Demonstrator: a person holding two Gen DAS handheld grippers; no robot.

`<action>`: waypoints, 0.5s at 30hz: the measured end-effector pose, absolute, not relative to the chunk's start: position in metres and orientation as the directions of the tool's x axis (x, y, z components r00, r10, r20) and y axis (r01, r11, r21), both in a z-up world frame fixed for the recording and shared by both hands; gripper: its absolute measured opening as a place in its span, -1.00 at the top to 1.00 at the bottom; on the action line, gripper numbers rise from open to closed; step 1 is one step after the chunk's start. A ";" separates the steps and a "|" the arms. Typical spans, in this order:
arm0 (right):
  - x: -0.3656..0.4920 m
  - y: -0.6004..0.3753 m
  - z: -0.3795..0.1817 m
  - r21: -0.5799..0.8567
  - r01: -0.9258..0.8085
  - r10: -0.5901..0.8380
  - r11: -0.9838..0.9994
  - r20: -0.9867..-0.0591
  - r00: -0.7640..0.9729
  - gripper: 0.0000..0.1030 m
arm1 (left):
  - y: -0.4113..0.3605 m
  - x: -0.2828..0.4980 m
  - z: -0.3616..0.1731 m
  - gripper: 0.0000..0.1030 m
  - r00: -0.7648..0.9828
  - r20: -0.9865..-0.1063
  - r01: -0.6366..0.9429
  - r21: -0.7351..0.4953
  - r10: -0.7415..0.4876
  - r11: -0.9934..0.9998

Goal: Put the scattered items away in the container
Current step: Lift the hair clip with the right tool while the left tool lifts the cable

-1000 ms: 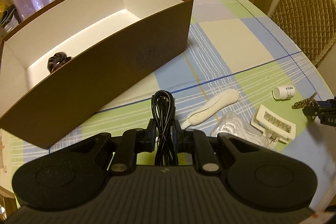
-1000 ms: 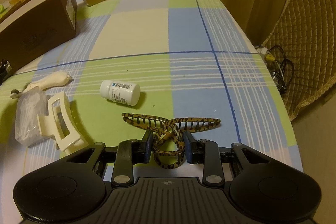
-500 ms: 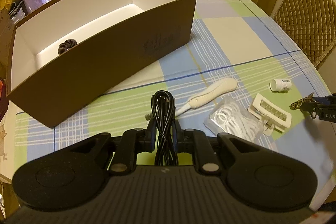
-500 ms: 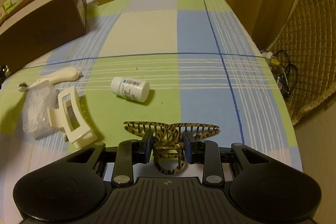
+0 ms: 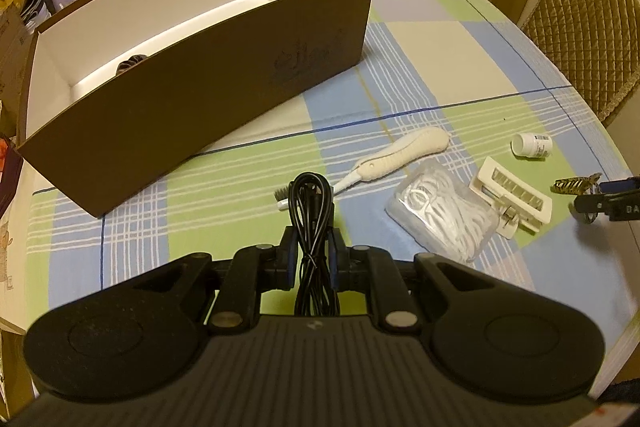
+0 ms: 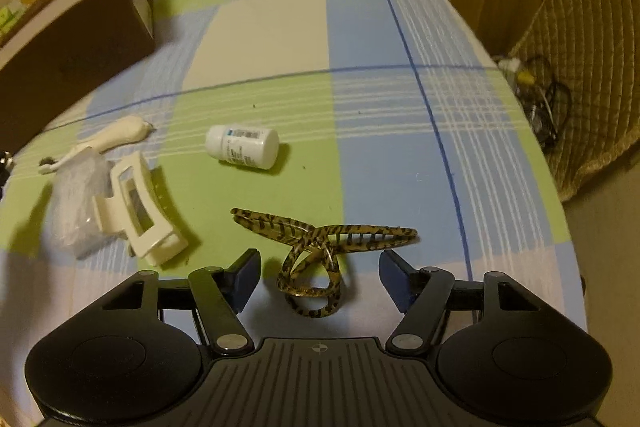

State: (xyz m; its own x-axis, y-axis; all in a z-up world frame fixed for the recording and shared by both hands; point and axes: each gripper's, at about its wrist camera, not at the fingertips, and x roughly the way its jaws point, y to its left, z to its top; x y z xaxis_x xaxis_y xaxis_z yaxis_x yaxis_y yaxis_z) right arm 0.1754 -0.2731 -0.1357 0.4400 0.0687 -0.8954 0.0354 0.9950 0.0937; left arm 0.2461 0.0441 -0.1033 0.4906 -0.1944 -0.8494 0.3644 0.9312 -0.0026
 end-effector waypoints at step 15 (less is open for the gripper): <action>0.171 -0.252 -0.135 -0.007 -0.121 0.047 0.993 -0.898 0.438 0.47 | 0.052 0.240 -0.102 0.77 0.497 -0.848 0.350 0.000 -0.185 0.937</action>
